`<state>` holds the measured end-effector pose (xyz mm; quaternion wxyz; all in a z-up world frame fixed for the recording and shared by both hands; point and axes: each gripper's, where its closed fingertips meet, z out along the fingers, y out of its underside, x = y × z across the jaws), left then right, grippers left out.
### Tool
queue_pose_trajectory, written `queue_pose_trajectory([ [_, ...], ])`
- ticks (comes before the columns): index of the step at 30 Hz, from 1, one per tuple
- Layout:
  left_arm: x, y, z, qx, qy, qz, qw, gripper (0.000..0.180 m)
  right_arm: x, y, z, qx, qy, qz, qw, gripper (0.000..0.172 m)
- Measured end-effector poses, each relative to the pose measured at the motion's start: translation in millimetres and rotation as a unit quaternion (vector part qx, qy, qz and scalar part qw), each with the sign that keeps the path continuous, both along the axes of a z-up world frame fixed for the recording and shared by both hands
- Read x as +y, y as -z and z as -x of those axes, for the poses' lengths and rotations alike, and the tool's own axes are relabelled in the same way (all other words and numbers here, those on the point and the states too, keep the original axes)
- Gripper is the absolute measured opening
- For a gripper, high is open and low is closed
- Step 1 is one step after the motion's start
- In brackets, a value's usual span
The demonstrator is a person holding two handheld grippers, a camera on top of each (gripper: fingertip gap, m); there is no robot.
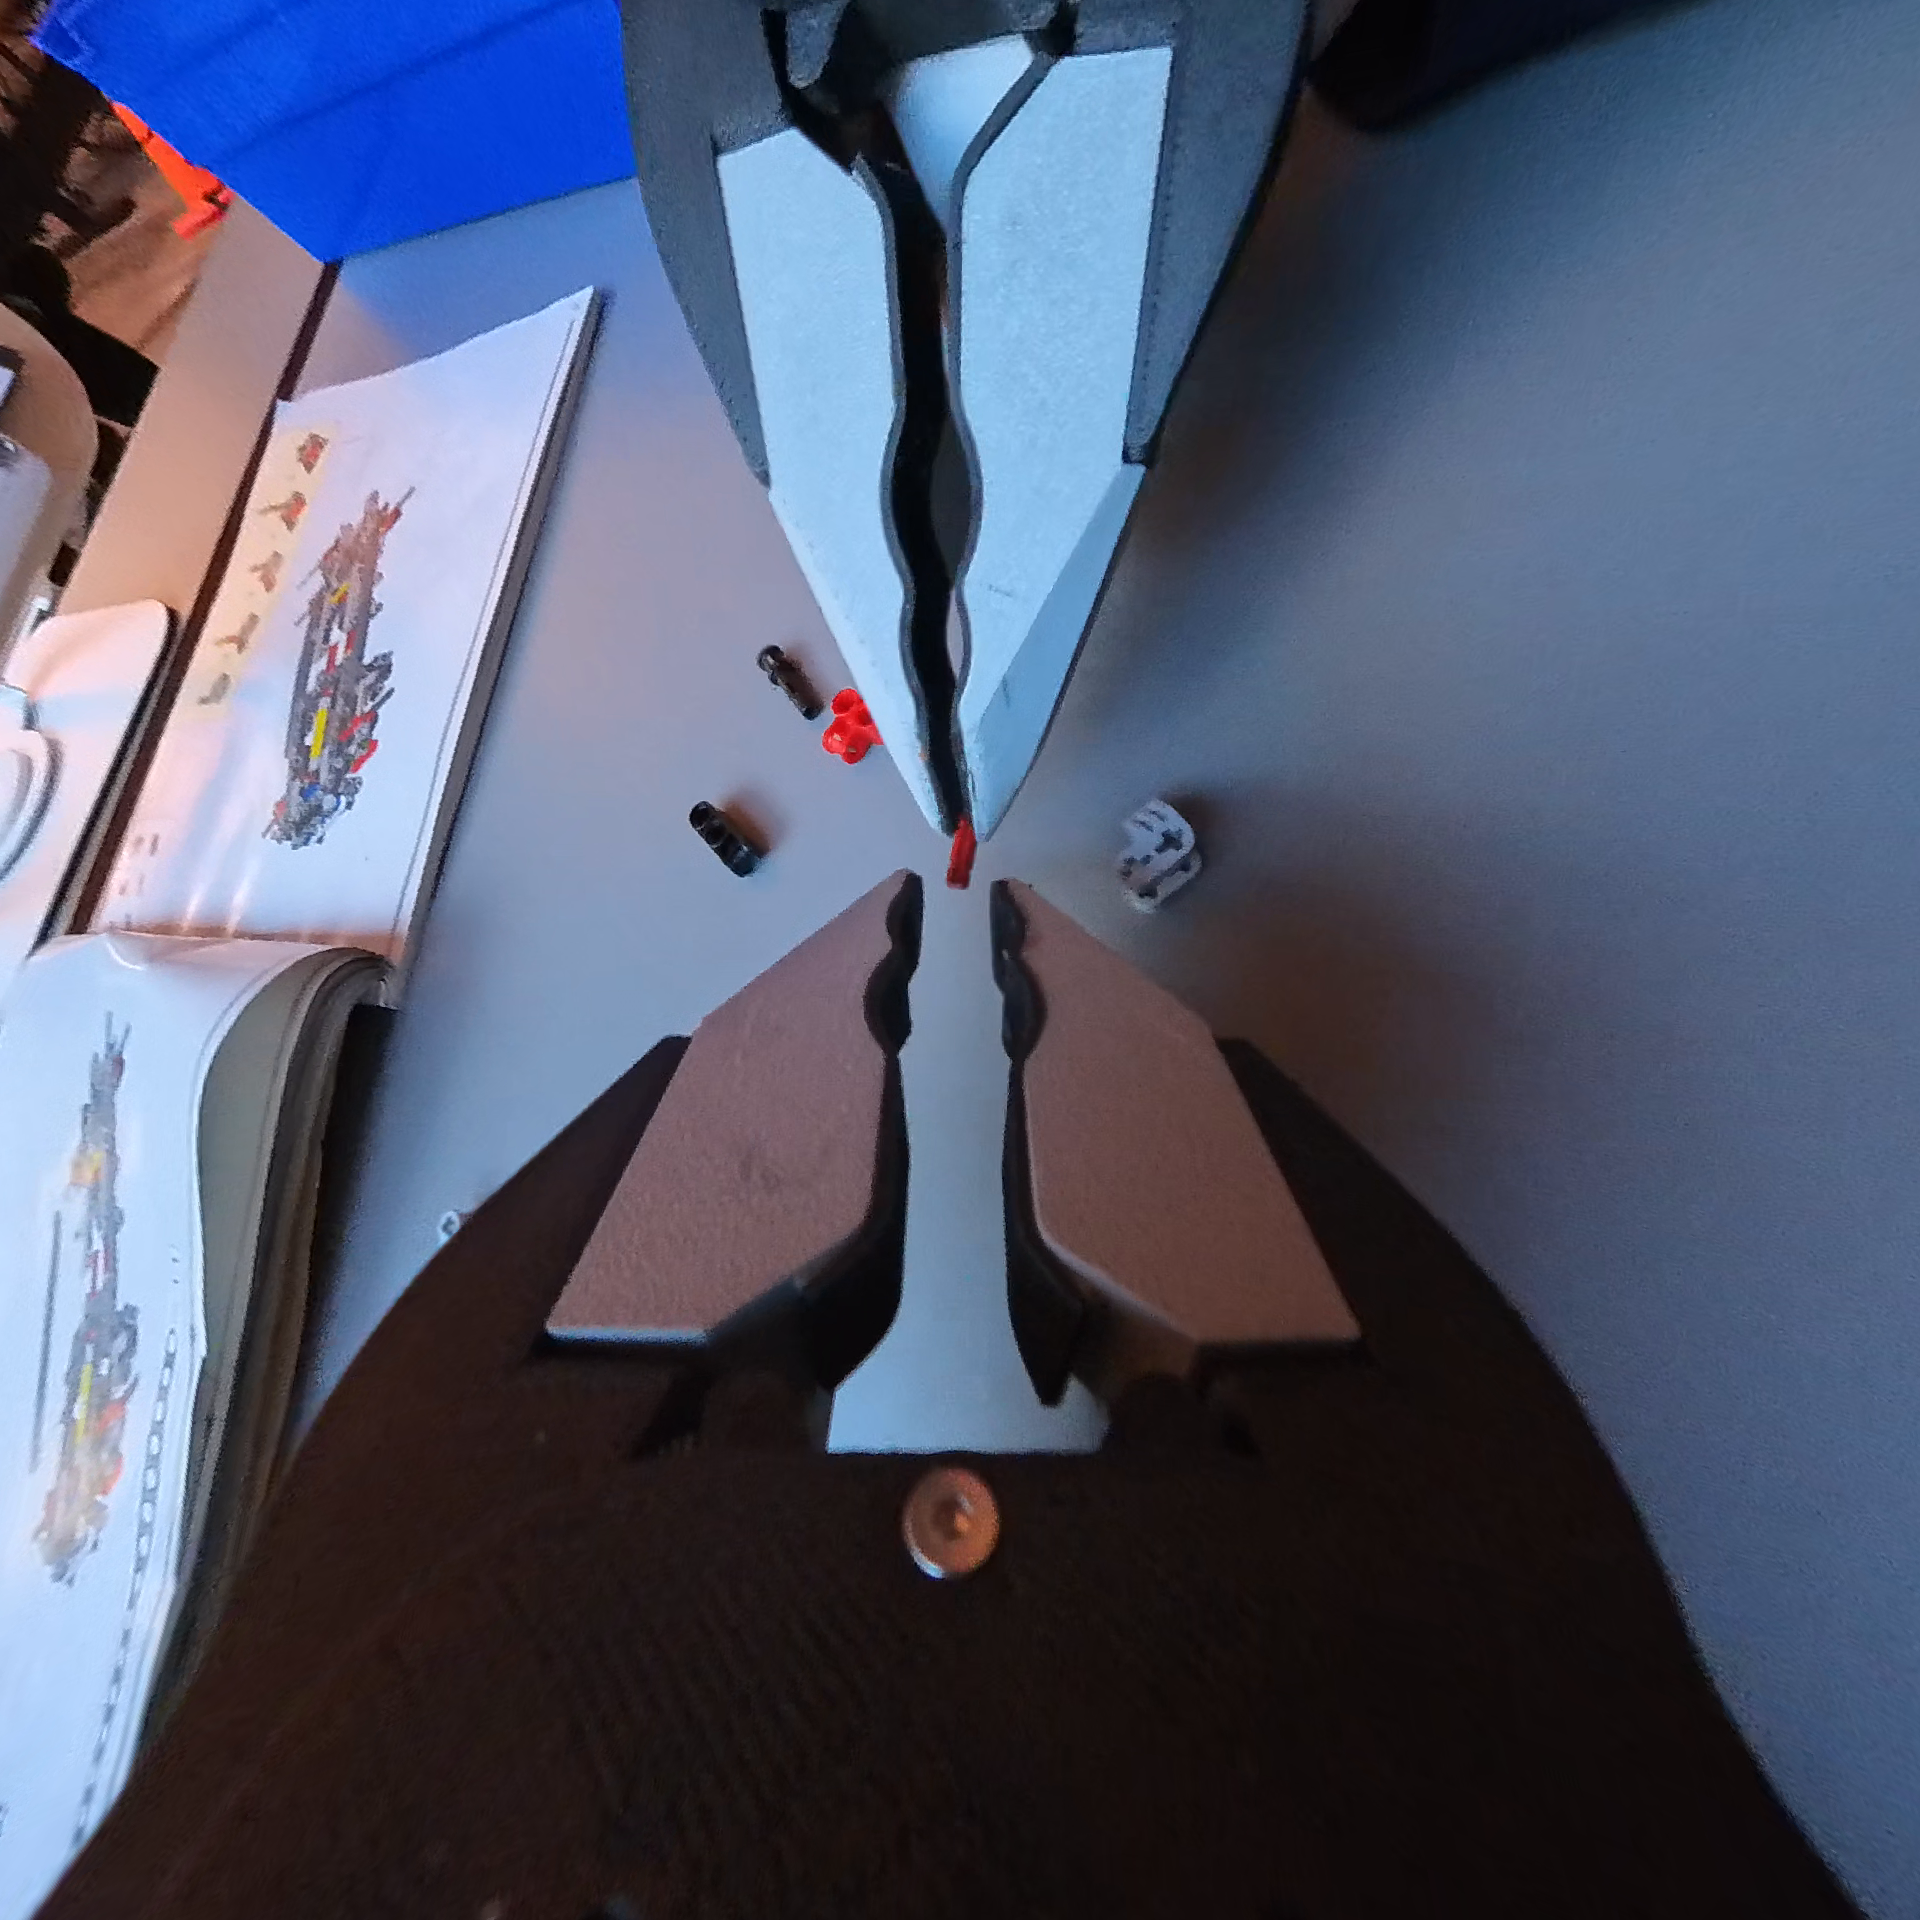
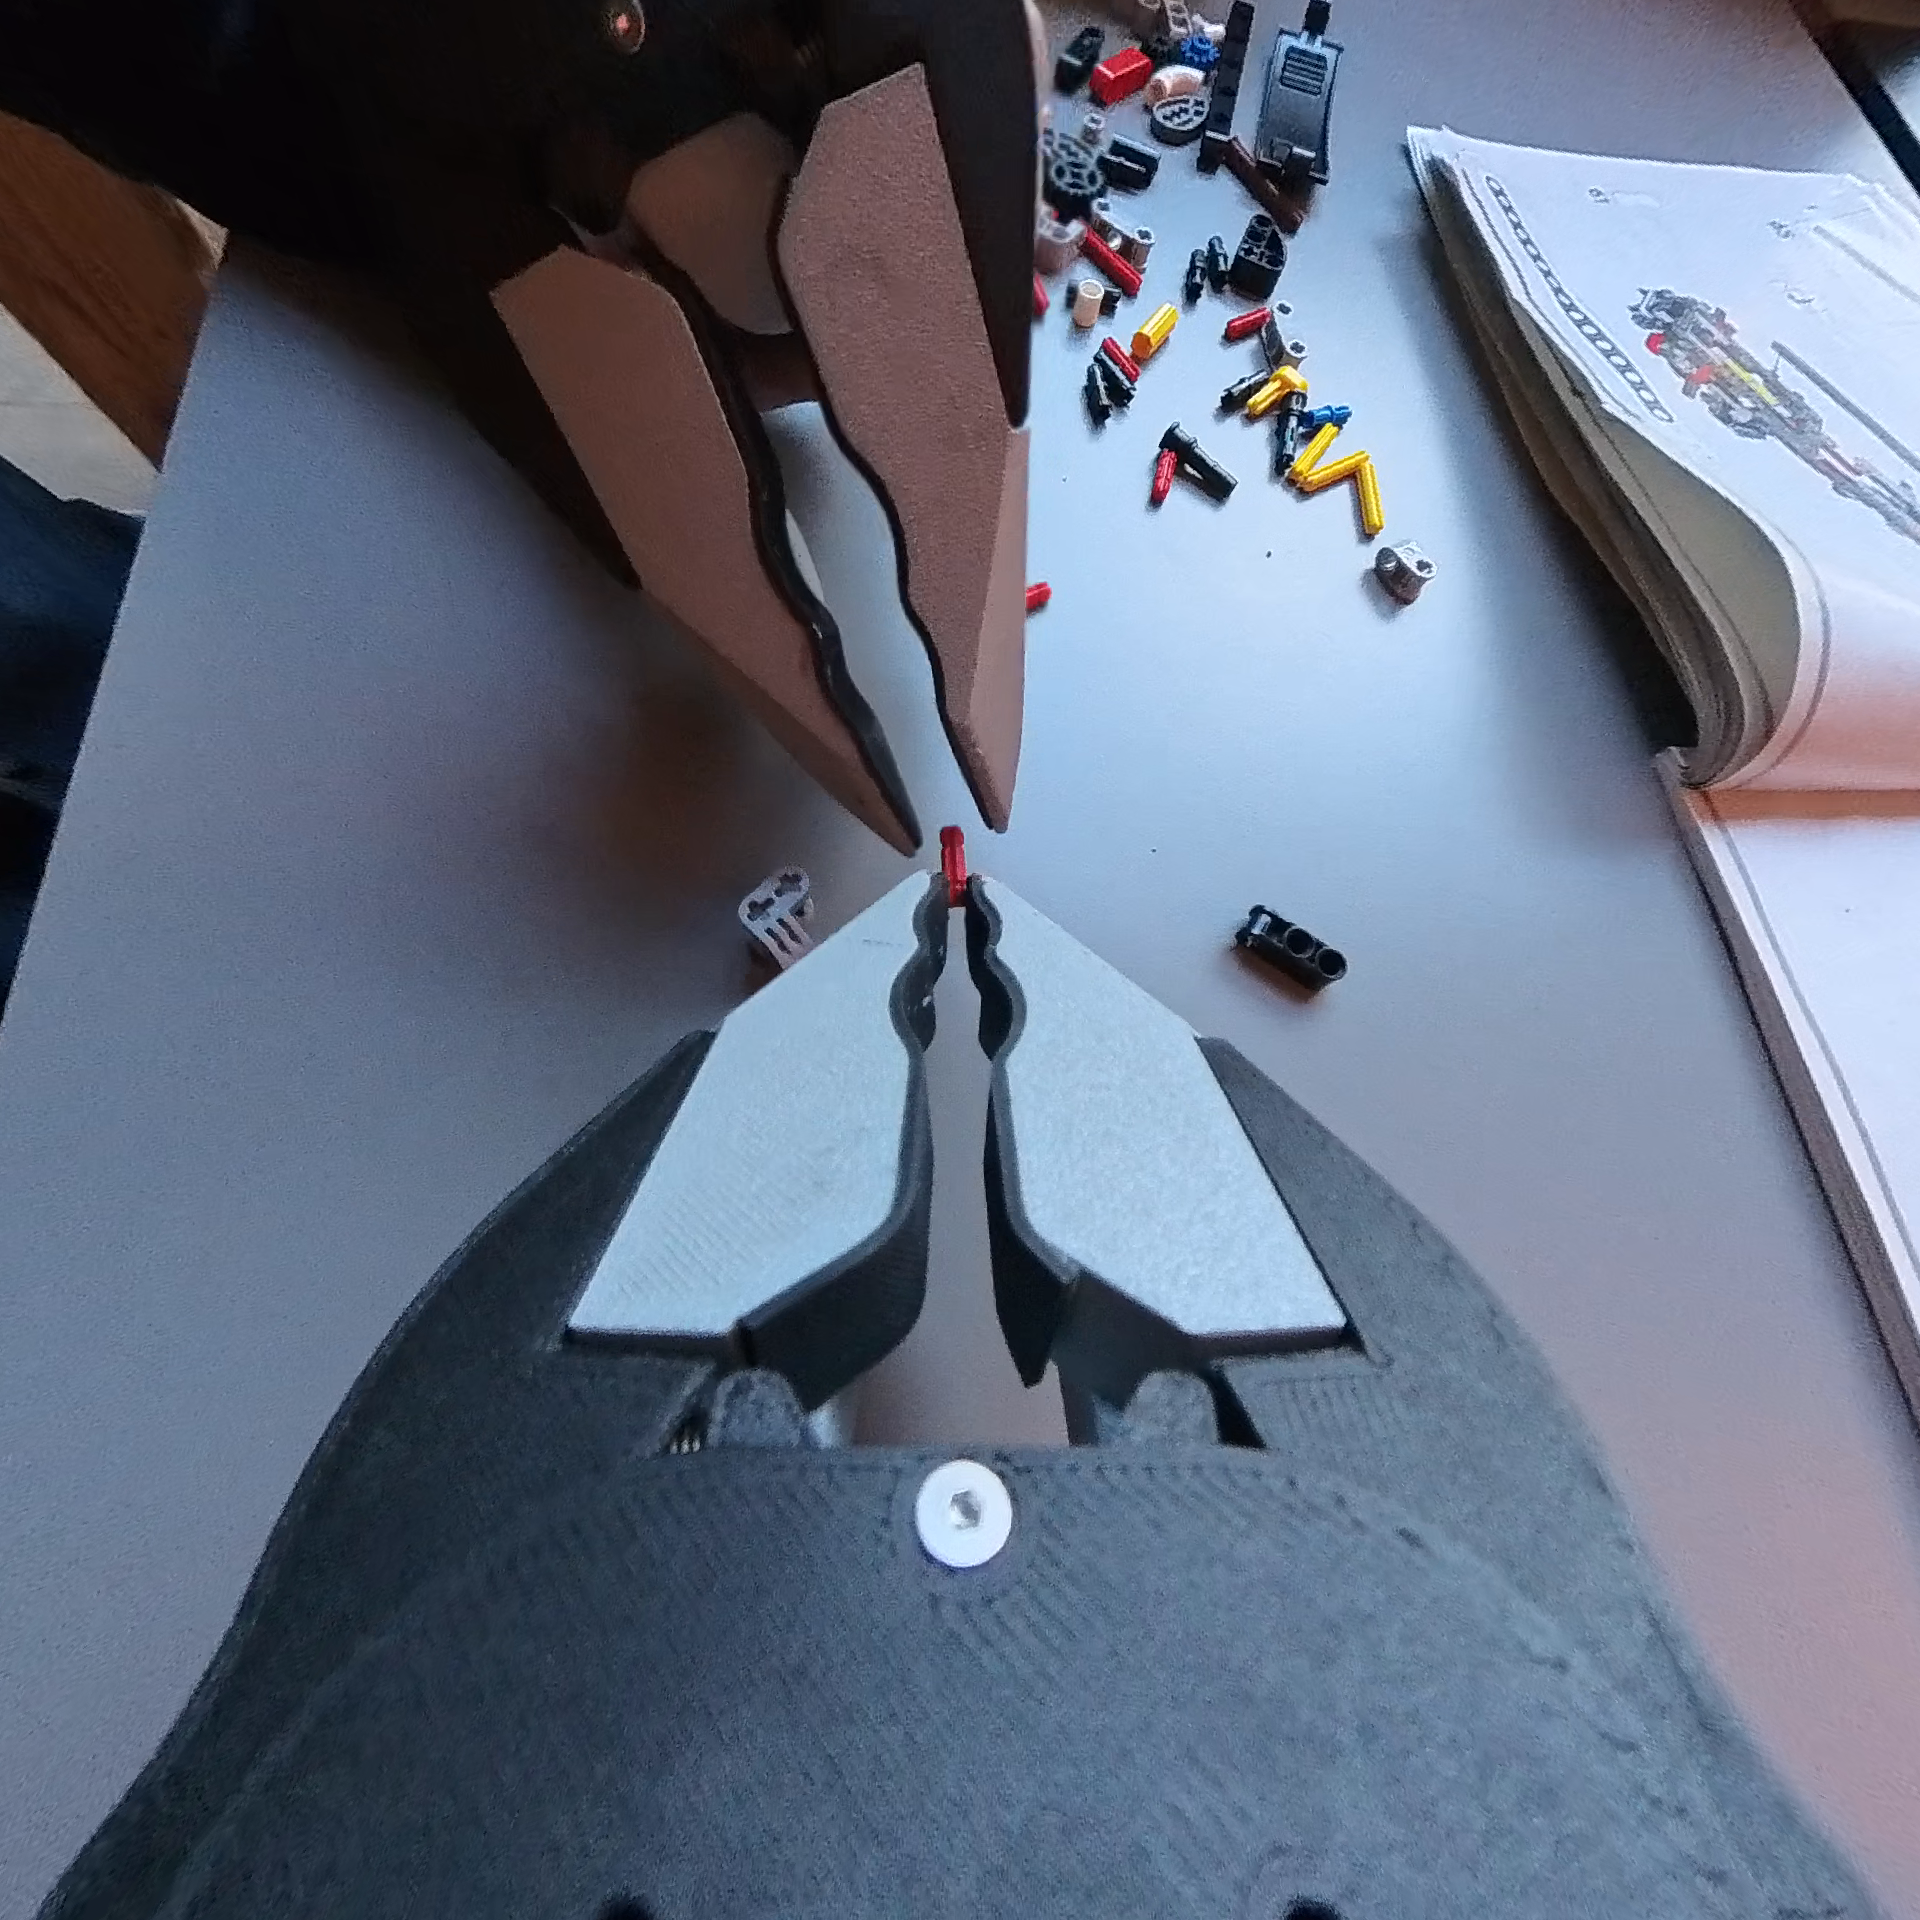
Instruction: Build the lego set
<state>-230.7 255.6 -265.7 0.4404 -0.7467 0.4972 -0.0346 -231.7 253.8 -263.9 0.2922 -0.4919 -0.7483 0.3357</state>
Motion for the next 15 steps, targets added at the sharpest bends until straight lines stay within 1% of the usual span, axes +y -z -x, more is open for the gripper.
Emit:
queue_pose_trajectory([
  [7,-0.7,-0.1,-1.3,0.010,0.006,-0.012,1.000,0.005,-1.9,-3.5,0.1,0.001,-0.001,0.026,1.000,0.000],
  [15,-1.6,-2.7,-3.5,-0.002,0.008,-0.010,1.000,0.004,-2.5,-2.8,0.2,0.001,-0.002,0.021,1.000,0.000],
])
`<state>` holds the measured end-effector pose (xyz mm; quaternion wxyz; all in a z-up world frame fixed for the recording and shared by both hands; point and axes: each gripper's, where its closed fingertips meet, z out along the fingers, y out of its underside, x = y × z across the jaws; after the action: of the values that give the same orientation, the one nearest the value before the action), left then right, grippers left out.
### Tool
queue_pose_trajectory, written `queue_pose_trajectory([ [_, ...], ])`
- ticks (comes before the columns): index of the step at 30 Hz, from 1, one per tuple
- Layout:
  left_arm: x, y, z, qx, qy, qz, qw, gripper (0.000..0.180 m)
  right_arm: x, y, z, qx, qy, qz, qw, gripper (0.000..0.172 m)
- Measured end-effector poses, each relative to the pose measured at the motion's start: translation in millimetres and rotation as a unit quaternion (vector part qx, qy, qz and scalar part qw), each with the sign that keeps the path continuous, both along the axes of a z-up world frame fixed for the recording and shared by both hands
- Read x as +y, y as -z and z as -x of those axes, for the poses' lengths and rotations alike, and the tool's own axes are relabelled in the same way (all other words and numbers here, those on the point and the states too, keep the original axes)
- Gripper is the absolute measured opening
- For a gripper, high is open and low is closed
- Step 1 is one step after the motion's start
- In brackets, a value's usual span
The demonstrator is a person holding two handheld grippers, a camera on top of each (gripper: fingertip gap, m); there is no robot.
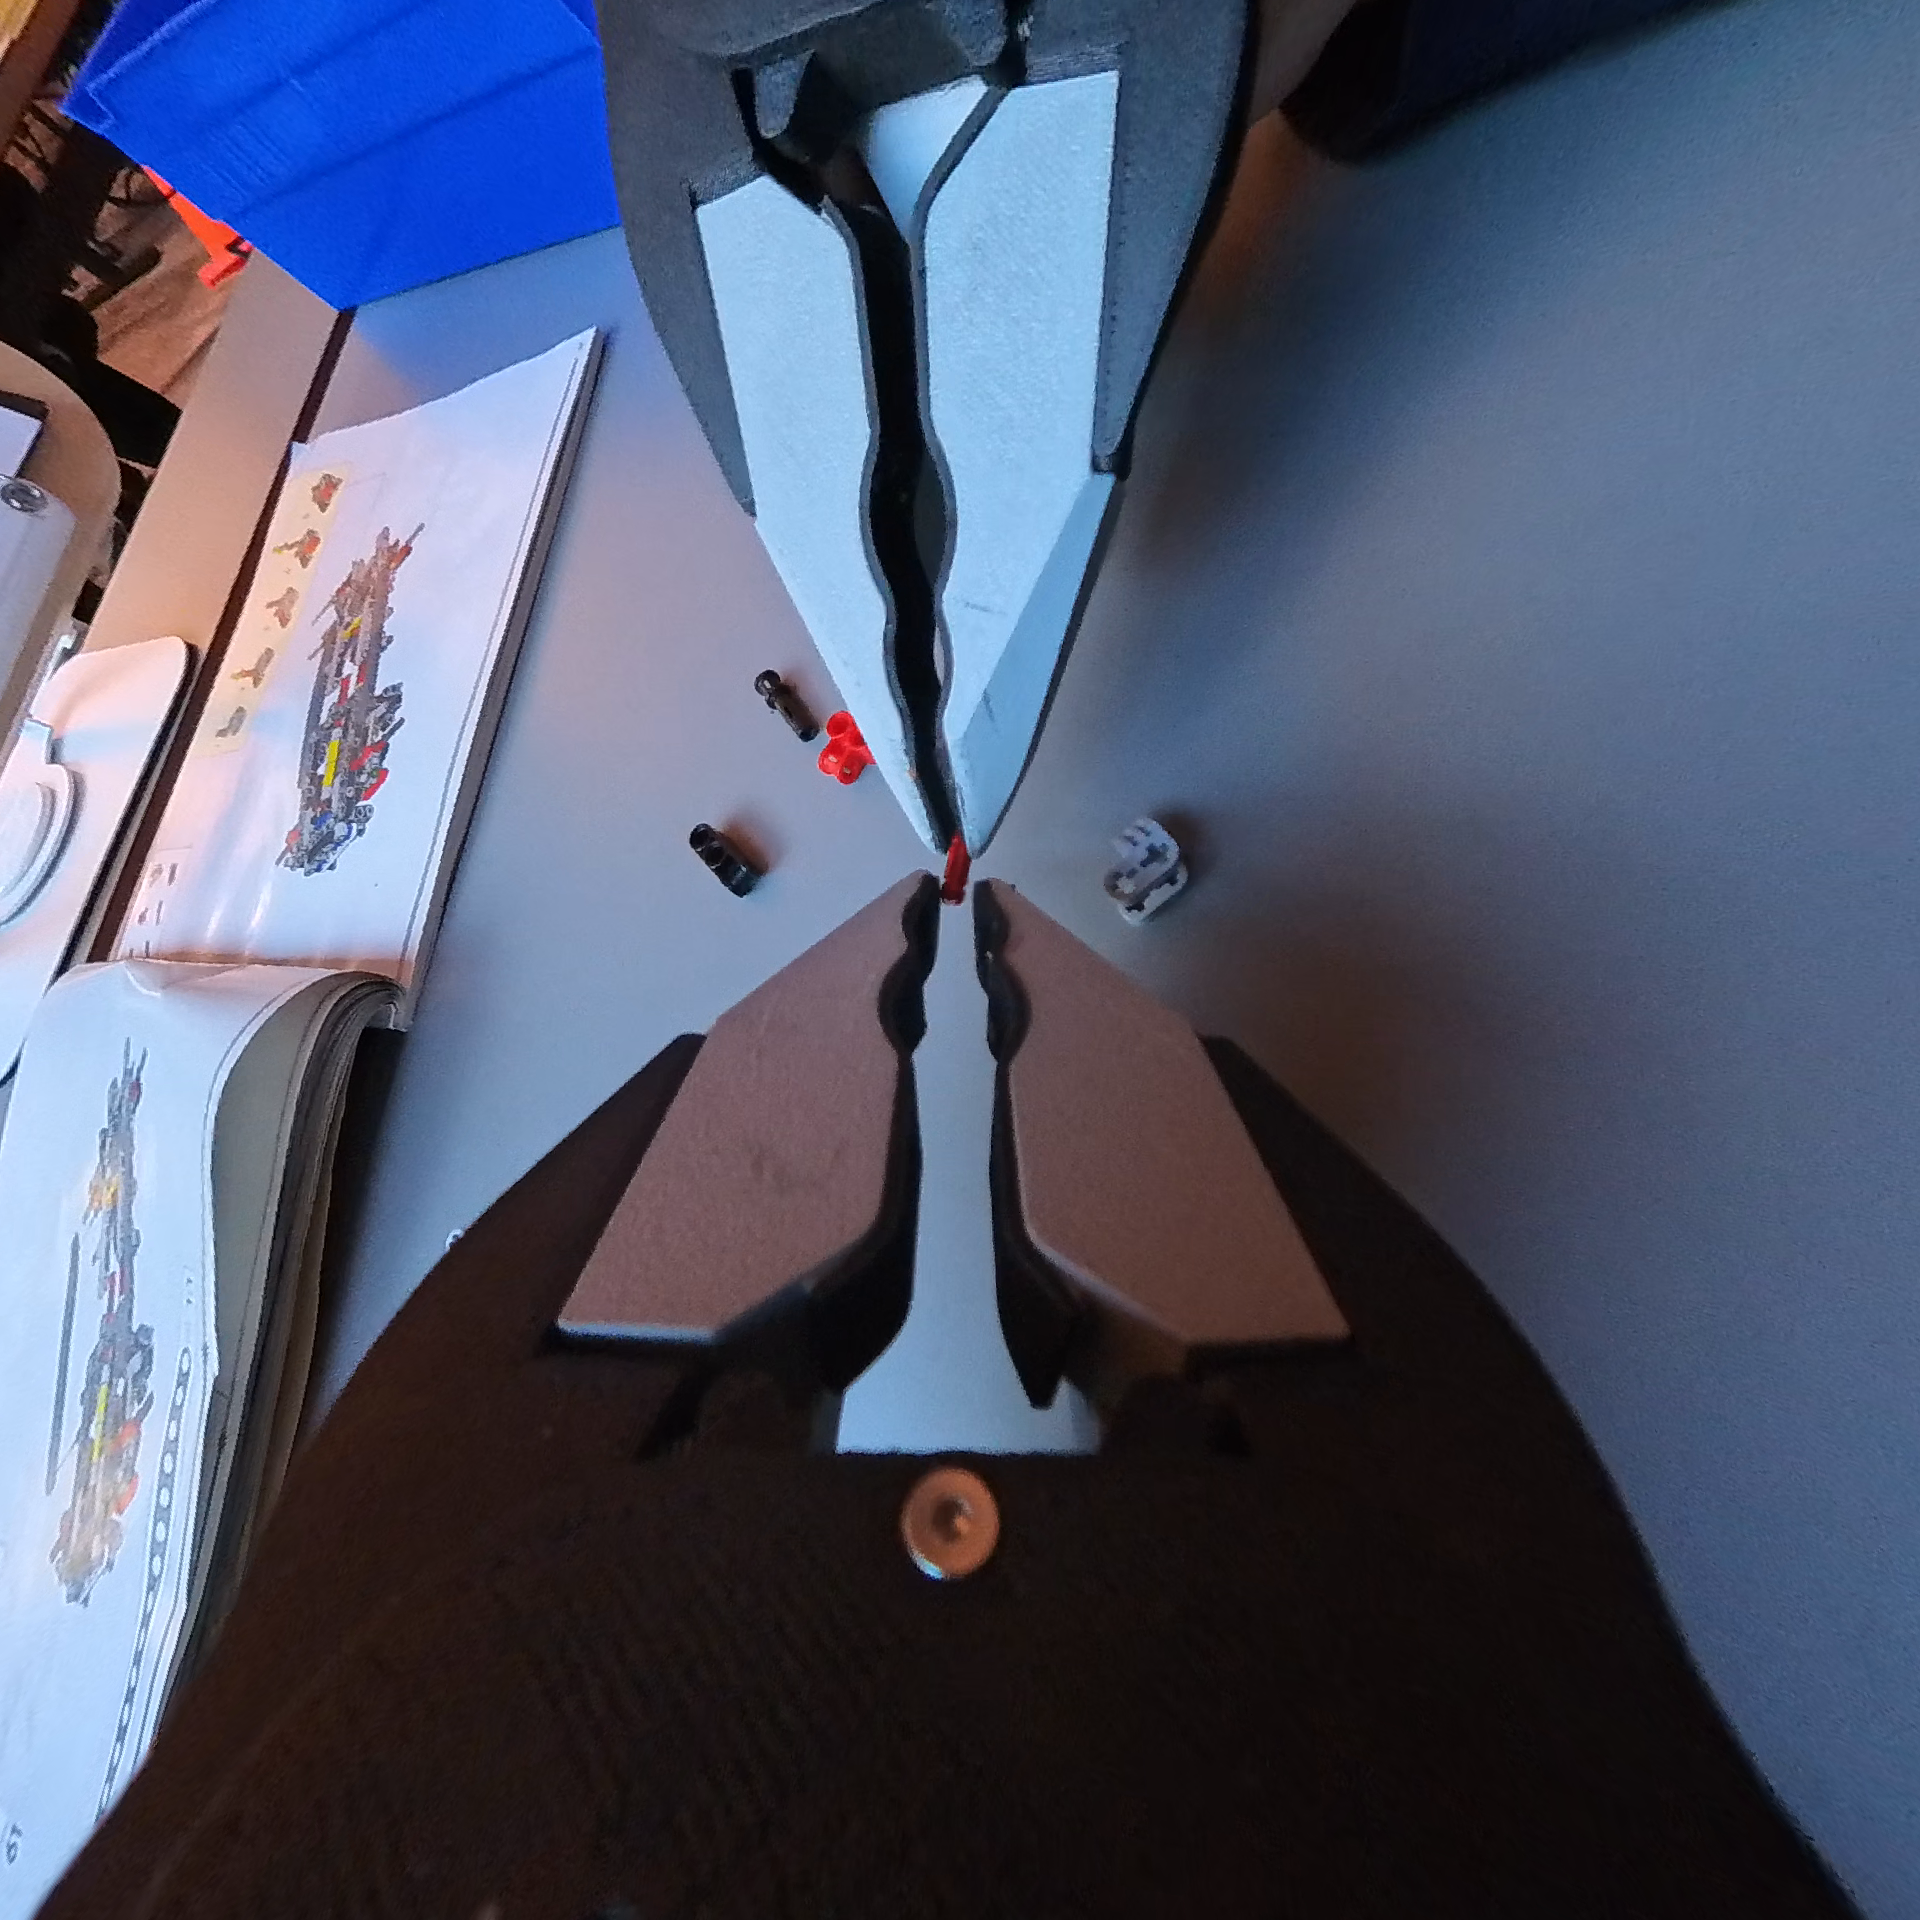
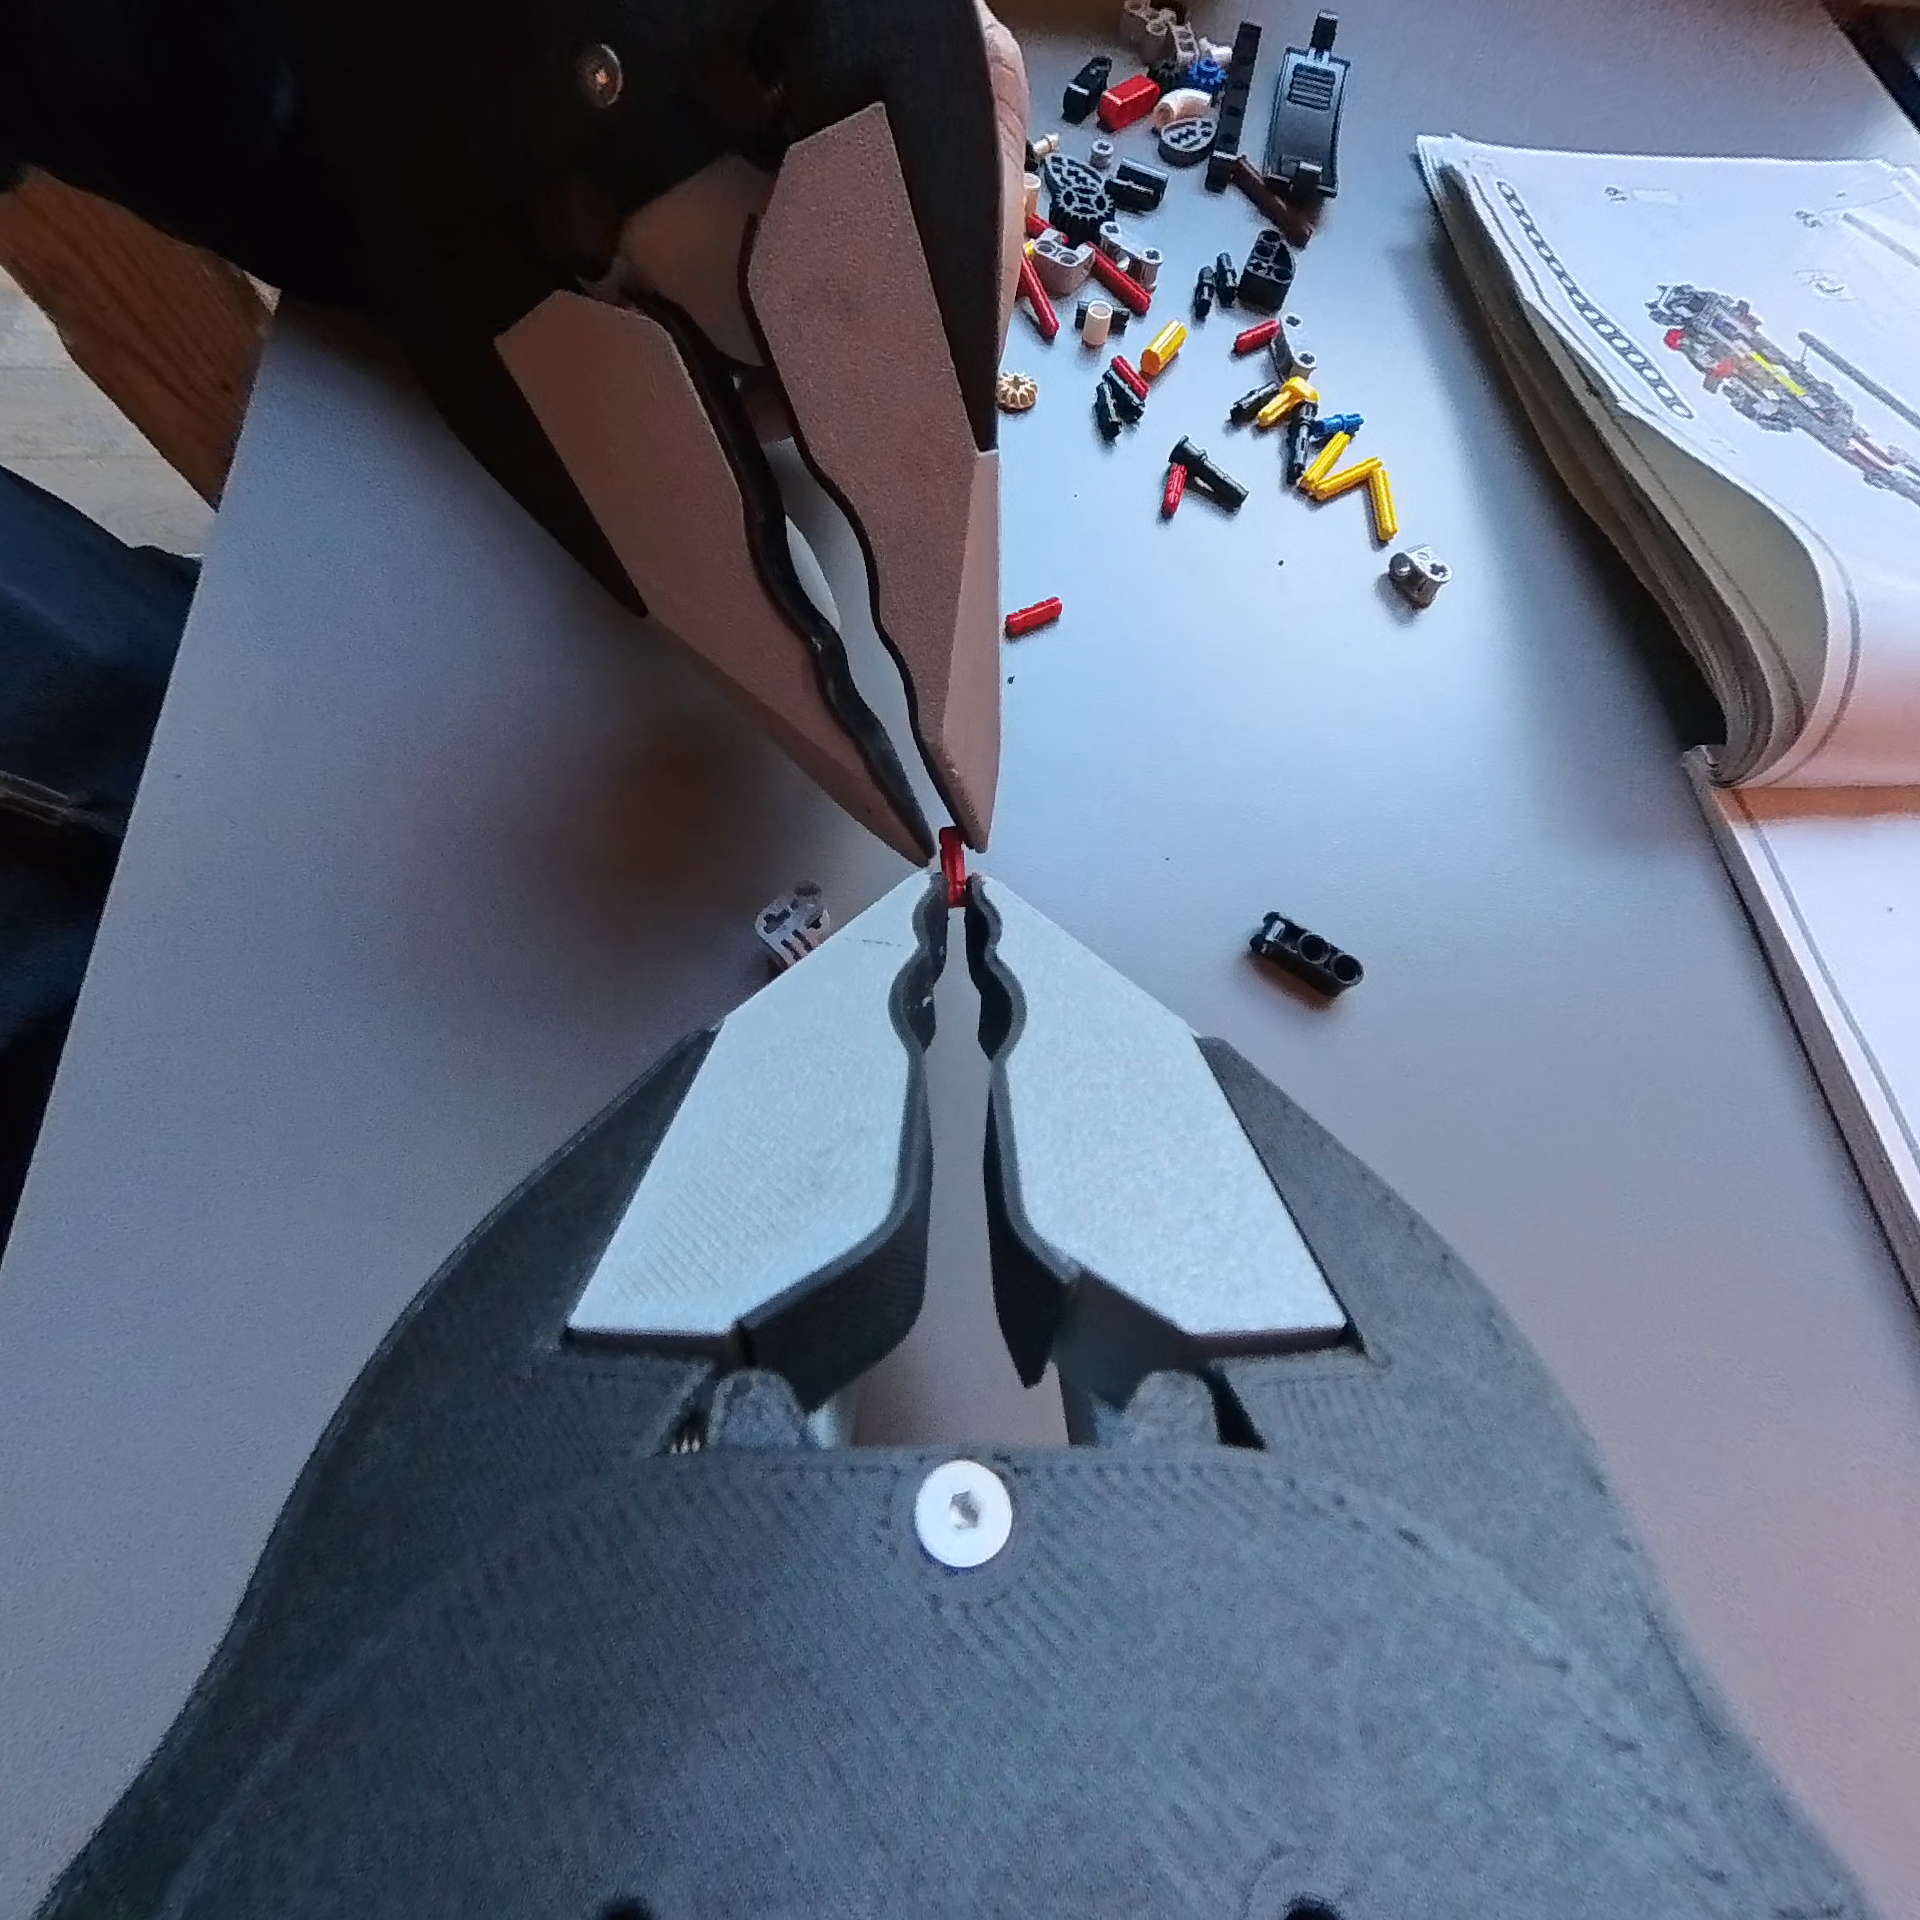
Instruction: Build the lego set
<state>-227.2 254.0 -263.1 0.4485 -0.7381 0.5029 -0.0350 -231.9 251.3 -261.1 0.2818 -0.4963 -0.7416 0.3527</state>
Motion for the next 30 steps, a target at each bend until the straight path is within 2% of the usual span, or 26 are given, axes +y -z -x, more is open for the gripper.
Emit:
queue_pose_trajectory([
  [6,0,-2,1,-0.010,0.001,0.004,1.000,0.002,-1,-1,1,0.012,-0.006,-0.020,1.000,0.000],
  [10,2,-18,2,-0.022,-0.001,-0.044,0.999,0.002,1,-15,3,0.051,0.000,-0.013,0.999,0.000],
  [13,2,-45,0,-0.060,0.002,-0.106,0.993,0.002,1,-44,0,0.110,-0.001,0.063,0.992,0.000],
  [16,-1,-74,1,-0.105,0.000,-0.160,0.981,0.002,1,-72,-5,0.159,-0.009,0.169,0.973,0.004],
  [18,-1,-83,3,-0.122,-0.007,-0.178,0.976,0.002,5,-82,-7,0.176,-0.008,0.218,0.960,0.009],
  [20,-1,-87,5,-0.131,-0.011,-0.183,0.974,0.002,6,-87,-7,0.184,-0.010,0.248,0.951,0.015],
  [23,0,-86,5,-0.134,-0.011,-0.176,0.975,0.002,-1,-85,-8,0.186,-0.031,0.248,0.950,0.019],
  [30,0,-82,0,-0.121,-0.009,-0.178,0.976,0.002,-1,-81,0,0.187,-0.011,0.245,0.951,0.004],
])
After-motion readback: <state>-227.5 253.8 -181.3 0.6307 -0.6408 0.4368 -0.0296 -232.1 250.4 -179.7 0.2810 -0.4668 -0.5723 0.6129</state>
